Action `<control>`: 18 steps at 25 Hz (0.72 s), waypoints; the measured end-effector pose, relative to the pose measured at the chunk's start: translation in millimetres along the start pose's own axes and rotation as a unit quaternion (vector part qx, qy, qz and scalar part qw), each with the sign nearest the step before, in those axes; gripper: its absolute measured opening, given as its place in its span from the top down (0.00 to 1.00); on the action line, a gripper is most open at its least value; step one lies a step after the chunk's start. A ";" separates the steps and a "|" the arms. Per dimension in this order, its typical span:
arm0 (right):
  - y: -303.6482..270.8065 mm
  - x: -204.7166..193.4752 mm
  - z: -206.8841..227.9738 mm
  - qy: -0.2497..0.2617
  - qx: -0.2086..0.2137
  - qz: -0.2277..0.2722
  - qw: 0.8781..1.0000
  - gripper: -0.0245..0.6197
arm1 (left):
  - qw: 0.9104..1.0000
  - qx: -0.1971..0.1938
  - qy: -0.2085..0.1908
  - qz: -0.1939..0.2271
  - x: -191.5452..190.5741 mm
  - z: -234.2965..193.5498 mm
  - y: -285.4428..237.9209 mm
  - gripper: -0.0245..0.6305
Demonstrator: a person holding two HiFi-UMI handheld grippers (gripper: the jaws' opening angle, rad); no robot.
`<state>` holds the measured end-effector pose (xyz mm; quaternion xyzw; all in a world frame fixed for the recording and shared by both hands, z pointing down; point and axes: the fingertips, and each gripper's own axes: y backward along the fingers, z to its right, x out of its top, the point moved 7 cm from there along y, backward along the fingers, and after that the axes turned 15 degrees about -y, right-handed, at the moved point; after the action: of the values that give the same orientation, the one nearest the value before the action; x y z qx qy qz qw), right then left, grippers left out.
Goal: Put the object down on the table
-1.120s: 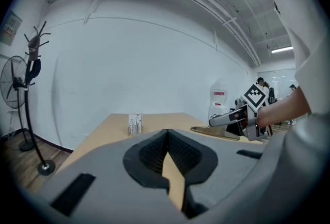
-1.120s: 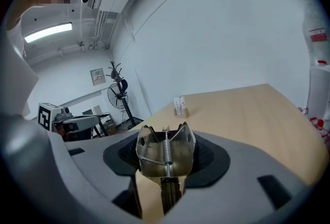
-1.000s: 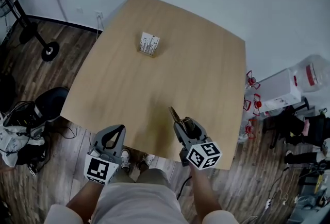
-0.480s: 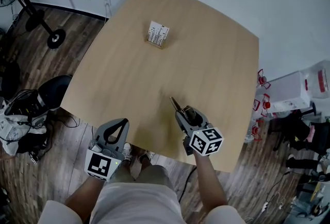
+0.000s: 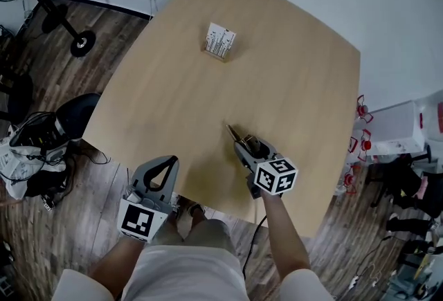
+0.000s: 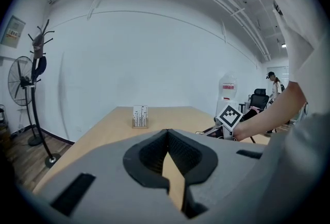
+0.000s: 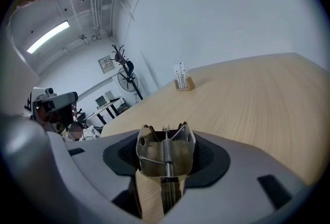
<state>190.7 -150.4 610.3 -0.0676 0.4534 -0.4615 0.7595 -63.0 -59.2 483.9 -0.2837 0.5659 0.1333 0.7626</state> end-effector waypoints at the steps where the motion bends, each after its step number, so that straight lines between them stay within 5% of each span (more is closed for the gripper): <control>1: -3.5 -0.4 2.8 -0.001 0.001 -0.005 1.000 0.63 | 1.000 0.001 0.001 -0.001 -0.6 0.3 -1.2 0.95; 18: -40.2 -1.3 13.3 0.005 0.063 -0.081 0.995 0.63 | 1.000 0.012 0.010 -0.016 -10.2 -2.1 -14.1 0.95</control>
<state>174.8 -176.3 639.8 -0.0537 0.4201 -0.5498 0.7199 -60.5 -70.5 497.0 -0.2848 0.5704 0.1118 0.7623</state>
